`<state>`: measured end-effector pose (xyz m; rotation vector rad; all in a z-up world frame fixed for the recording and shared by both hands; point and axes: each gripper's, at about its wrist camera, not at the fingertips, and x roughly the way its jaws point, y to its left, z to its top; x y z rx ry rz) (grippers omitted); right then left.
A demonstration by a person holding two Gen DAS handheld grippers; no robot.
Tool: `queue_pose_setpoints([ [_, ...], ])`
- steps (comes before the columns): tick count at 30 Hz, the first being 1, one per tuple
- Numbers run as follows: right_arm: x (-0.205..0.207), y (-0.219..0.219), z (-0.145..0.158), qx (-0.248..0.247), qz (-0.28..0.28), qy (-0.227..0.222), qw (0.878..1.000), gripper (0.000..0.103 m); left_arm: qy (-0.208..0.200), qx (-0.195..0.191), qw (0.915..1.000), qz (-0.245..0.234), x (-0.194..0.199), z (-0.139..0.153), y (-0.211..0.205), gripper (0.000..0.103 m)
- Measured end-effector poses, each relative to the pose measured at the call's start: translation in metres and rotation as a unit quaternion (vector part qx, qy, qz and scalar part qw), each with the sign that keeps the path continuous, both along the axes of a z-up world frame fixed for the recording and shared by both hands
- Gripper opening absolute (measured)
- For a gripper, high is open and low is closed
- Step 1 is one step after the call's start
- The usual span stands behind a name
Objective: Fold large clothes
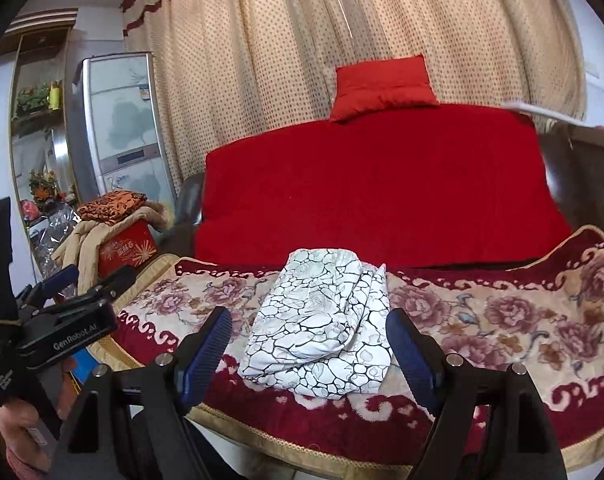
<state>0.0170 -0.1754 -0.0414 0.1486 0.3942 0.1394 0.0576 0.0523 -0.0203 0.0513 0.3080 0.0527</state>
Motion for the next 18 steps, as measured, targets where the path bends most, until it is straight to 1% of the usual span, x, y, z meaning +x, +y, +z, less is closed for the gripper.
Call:
queue_pose_setpoints([
  [4,-0.015,0.005,0.010,0.005,-0.006,-0.003,1.000,0.082,-0.014,0.002,0.9998,0.012,-0.013,0.012,0.004,0.103],
  [11,-0.028,0.008,0.016,0.020,-0.018,0.001,1.000,0.082,-0.041,0.022,0.9987,0.020,-0.035,0.024,0.000,0.103],
  [18,-0.034,0.006,0.020,0.021,-0.024,-0.006,0.999,0.082,-0.032,0.024,0.9992,0.005,-0.044,0.029,-0.007,0.103],
])
